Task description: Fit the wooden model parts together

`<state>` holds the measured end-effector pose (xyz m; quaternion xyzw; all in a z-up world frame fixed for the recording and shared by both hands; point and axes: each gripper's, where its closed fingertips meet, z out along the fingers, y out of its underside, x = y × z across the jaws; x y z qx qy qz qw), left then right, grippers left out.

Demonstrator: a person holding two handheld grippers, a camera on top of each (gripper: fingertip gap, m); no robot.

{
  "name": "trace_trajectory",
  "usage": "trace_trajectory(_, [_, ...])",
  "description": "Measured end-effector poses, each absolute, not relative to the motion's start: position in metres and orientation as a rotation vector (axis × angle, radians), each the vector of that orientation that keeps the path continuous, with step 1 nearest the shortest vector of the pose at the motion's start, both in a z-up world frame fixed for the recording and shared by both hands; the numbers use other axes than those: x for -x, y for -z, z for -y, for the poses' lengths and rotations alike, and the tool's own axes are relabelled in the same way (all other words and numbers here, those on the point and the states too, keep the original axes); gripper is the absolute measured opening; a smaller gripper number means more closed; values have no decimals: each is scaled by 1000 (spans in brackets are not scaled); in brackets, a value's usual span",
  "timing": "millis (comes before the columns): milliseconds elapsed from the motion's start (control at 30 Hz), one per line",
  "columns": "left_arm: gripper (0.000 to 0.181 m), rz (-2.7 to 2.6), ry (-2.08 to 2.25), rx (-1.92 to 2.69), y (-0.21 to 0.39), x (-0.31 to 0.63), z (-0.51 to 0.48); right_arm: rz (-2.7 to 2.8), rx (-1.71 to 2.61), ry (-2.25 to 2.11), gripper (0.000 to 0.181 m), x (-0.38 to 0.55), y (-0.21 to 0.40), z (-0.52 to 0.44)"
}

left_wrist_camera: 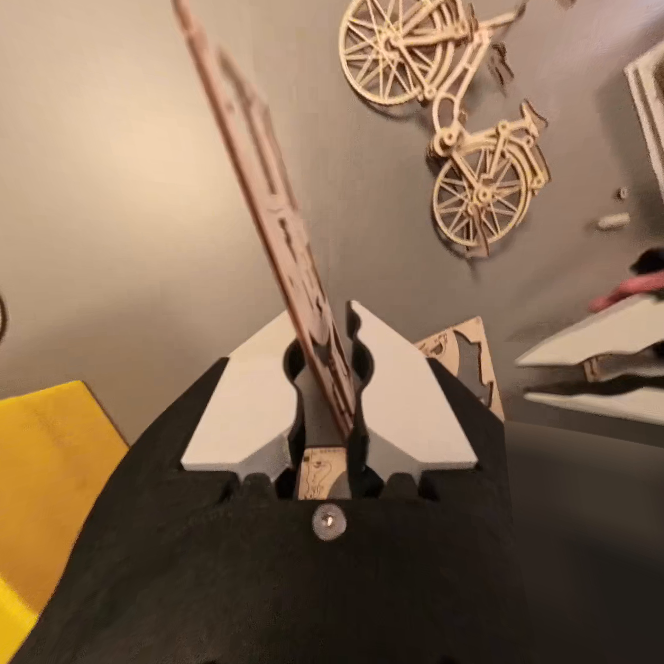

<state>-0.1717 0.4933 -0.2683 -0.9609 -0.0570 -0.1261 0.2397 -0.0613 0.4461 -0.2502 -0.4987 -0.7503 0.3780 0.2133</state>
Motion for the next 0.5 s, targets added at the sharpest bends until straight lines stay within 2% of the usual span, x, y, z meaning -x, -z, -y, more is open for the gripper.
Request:
trace_trajectory(167, [51,164,-91,2559,250,206,-494,2394,1150,-837,32,82,285,-438])
trace_trajectory(300, [52,101,-287,2456,223,206,-475,2557,1084,-737,38,93,299,-443])
trace_trajectory(433, [50,50,-236,2323,202,177,-450,2656,1110,-694,23,90,311,-446])
trace_trajectory(500, [49,40,-147,2230,194,157,-438,2644,1098,-698,22,89,310,-445])
